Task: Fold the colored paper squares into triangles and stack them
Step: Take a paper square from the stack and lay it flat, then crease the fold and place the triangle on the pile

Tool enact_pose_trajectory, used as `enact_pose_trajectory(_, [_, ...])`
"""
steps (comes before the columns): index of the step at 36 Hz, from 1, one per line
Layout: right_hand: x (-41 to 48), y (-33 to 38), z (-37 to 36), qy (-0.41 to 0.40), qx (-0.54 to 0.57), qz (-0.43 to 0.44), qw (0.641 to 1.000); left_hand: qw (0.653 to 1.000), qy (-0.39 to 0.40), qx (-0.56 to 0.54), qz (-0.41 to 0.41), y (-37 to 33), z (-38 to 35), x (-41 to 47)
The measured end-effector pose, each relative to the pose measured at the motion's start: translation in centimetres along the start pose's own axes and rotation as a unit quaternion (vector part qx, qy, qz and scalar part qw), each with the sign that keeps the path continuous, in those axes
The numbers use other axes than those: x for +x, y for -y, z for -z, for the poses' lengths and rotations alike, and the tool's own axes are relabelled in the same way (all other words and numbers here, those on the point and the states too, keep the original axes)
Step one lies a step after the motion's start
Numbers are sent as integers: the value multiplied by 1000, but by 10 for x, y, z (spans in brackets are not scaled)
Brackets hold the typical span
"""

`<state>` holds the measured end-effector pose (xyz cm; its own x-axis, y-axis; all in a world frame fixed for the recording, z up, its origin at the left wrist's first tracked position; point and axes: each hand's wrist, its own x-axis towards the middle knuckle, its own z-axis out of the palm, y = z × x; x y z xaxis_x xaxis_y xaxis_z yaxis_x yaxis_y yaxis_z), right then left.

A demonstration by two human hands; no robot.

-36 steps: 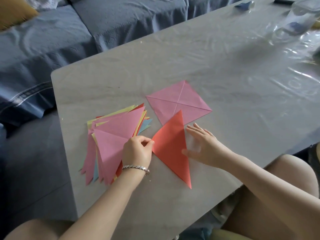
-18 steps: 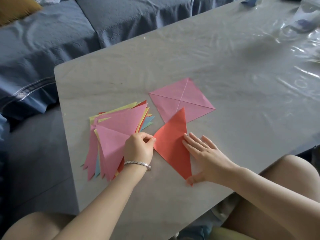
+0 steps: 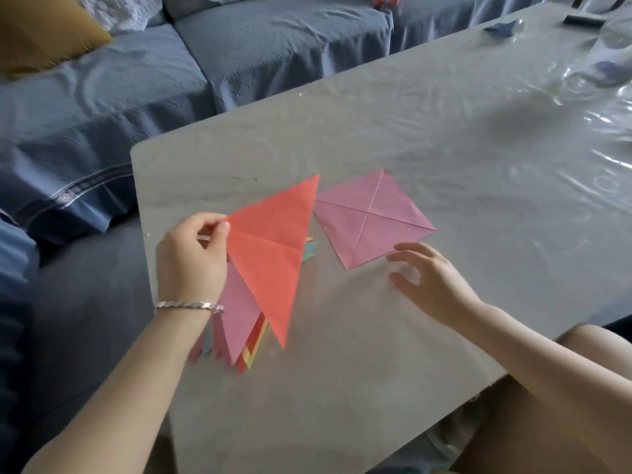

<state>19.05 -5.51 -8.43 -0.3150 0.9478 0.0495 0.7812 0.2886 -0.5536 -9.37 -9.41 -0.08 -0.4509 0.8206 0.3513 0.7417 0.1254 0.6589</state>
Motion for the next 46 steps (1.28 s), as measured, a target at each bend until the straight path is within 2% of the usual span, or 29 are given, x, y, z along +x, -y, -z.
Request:
enact_pose_trajectory(3, [27, -1, 7, -36, -36, -46, 998, 996, 50, 66, 37, 33, -2, 16])
enact_pose_trajectory(6, [53, -3, 13, -34, -104, -118, 987, 984, 108, 133, 49, 55, -7, 16])
enact_pose_trajectory(10, [79, -3, 16, 46, -150, -268, 951, 979, 89, 176, -46, 55, -13, 1])
enact_pose_trajectory(12, [87, -4, 18, 55, -141, -305, 940, 973, 105, 180, -100, 50, -18, -7])
enact_pose_trajectory(15, [94, -7, 23, 52, -124, -316, 939, 959, 156, 185, -147, 42, -28, -21])
enact_pose_trajectory(21, [88, -6, 25, 55, -42, -311, 948, 967, 170, 104, -160, 13, -45, -34])
enact_pose_trajectory(26, [89, -6, 23, 37, -86, -359, 928, 961, 199, 81, -175, -5, -57, -37])
enact_pose_trajectory(29, [94, -5, 23, 38, -100, -338, 935, 956, 206, 89, -189, -9, -64, -39])
enact_pose_trajectory(35, [94, -7, 23, 67, -43, -294, 952, 946, 240, 117, -185, -6, -66, -44])
enact_pose_trajectory(37, [91, -8, 24, 50, 11, -278, 959, 955, 239, 103, -141, -9, -64, -47])
enact_pose_trajectory(39, [83, -10, 25, 18, 137, -278, 951, 964, 231, 79, -107, -8, -65, -48])
enact_pose_trajectory(40, [77, -12, 26, 3, 222, -282, 933, 967, 233, 65, -84, -8, -66, -47])
enact_pose_trajectory(43, [49, -10, 35, -9, 443, -288, 849, 969, 247, -6, 2, -13, -69, -44])
enact_pose_trajectory(46, [21, -10, 44, -18, 515, -277, 811, 951, 267, -92, 122, -23, -76, -41])
